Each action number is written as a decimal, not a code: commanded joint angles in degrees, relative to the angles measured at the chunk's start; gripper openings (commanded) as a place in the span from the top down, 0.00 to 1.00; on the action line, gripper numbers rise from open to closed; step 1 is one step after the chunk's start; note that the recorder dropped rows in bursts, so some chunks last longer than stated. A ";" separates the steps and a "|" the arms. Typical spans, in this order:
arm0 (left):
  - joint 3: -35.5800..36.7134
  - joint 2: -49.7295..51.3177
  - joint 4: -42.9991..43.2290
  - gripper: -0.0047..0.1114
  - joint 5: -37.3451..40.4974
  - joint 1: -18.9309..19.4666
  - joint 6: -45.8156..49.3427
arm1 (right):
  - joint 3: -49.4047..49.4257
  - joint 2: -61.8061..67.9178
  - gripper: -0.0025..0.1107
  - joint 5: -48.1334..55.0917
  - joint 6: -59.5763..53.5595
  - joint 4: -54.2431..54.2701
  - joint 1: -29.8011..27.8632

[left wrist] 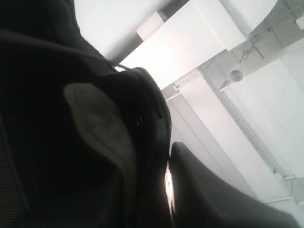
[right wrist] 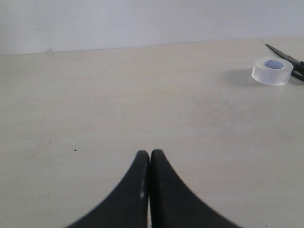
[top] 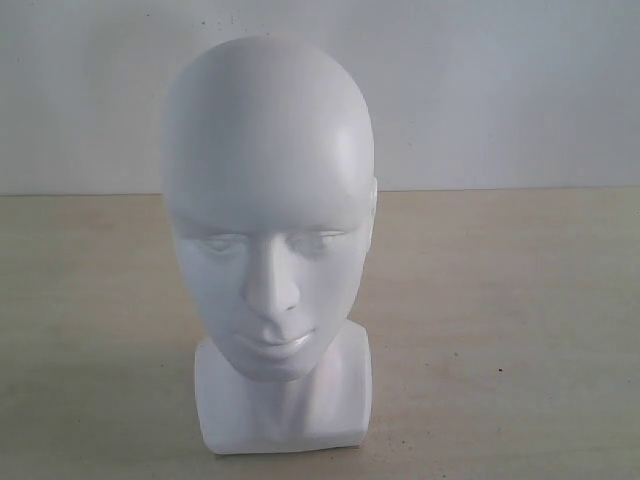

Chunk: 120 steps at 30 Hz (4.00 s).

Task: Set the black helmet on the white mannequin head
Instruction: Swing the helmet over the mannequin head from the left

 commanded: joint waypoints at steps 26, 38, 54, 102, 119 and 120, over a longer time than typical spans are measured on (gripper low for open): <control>10.11 3.05 -7.92 0.92 -4.66 -3.56 1.48 | -0.03 -0.30 0.98 -1.14 0.08 -0.44 -0.02; 10.11 3.05 -8.64 0.92 -4.66 -6.04 5.18 | -0.03 -0.30 0.98 -1.14 0.08 -0.44 -0.02; 12.30 3.05 -8.03 0.92 -4.66 -6.40 6.41 | -0.03 -0.30 0.98 -1.14 0.08 -0.44 -0.02; 30.68 -5.11 -4.38 0.92 -4.66 1.21 8.88 | -0.03 -0.30 0.98 -1.14 0.18 -0.44 -0.02; 31.84 -9.88 -0.18 0.92 -4.66 7.30 8.66 | -0.03 -0.30 0.98 -1.14 0.18 -0.44 -0.02; 32.22 -10.07 -0.01 0.92 -4.66 7.46 8.83 | -0.03 -0.30 0.98 -1.14 0.18 -0.44 -0.02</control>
